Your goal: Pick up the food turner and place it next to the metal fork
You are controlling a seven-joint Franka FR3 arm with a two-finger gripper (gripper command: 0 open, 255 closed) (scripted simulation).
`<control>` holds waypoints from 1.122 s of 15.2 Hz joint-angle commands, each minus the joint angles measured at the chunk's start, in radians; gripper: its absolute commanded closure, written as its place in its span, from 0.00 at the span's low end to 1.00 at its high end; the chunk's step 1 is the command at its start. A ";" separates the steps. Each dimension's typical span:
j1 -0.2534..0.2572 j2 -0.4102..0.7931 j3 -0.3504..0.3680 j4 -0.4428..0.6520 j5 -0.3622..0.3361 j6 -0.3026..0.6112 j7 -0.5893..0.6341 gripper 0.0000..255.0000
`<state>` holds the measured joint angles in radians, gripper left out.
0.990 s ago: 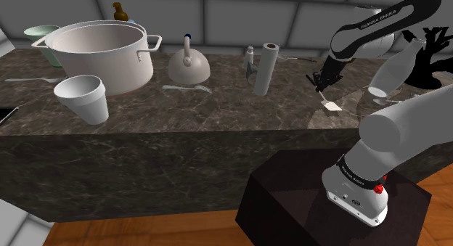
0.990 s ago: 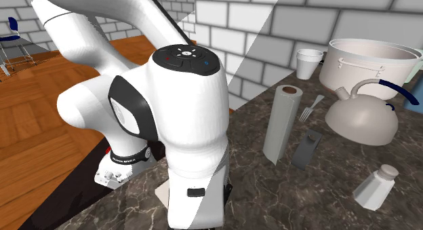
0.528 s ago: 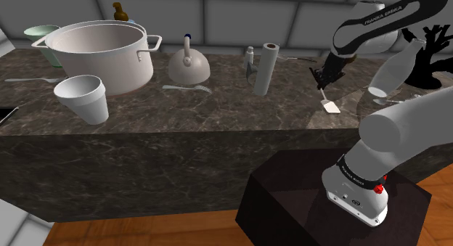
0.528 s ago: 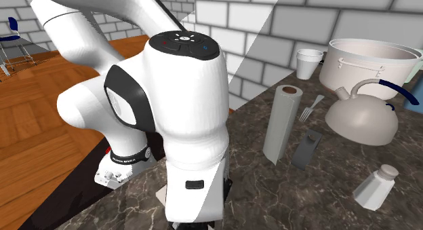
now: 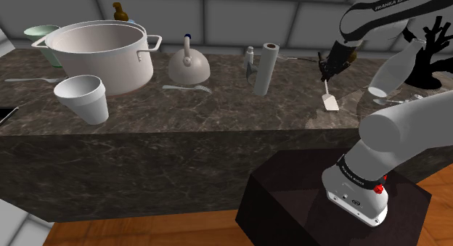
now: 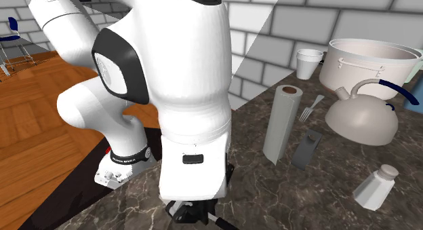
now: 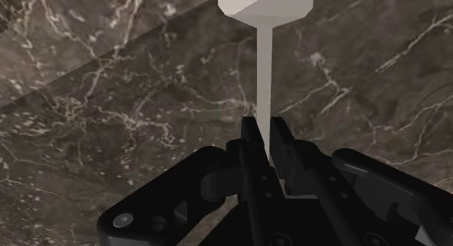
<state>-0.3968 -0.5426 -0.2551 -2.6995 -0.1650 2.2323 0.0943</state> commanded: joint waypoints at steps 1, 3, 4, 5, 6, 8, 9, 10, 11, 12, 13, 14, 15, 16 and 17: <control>0.001 -0.015 0.005 0.018 0.002 -0.034 0.001 1.00; 0.001 -0.029 0.009 0.037 0.005 -0.066 0.001 1.00; 0.001 -0.035 0.010 0.046 0.006 -0.082 0.001 1.00; 0.002 -0.041 0.012 0.056 0.007 -0.098 0.000 1.00; 0.002 -0.047 0.014 0.066 0.008 -0.113 0.000 1.00; 0.014 -0.059 0.037 0.062 0.019 -0.123 0.027 1.00; 0.026 -0.068 0.059 0.054 0.029 -0.125 0.053 1.00; 0.038 -0.075 0.081 0.047 0.040 -0.127 0.079 1.00; 0.051 -0.080 0.103 0.041 0.051 -0.128 0.105 1.00; 0.064 -0.085 0.125 0.037 0.063 -0.130 0.132 1.00; 0.078 -0.087 0.147 0.034 0.076 -0.130 0.158 1.00; 0.092 -0.088 0.169 0.032 0.088 -0.131 0.184 1.00; 0.106 -0.088 0.190 0.032 0.100 -0.131 0.210 1.00; 0.120 -0.086 0.212 0.033 0.113 -0.131 0.236 1.00; 0.134 -0.083 0.234 0.035 0.126 -0.130 0.262 1.00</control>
<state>-0.2758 -0.6267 -0.0419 -2.6657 -0.0518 2.1025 0.3305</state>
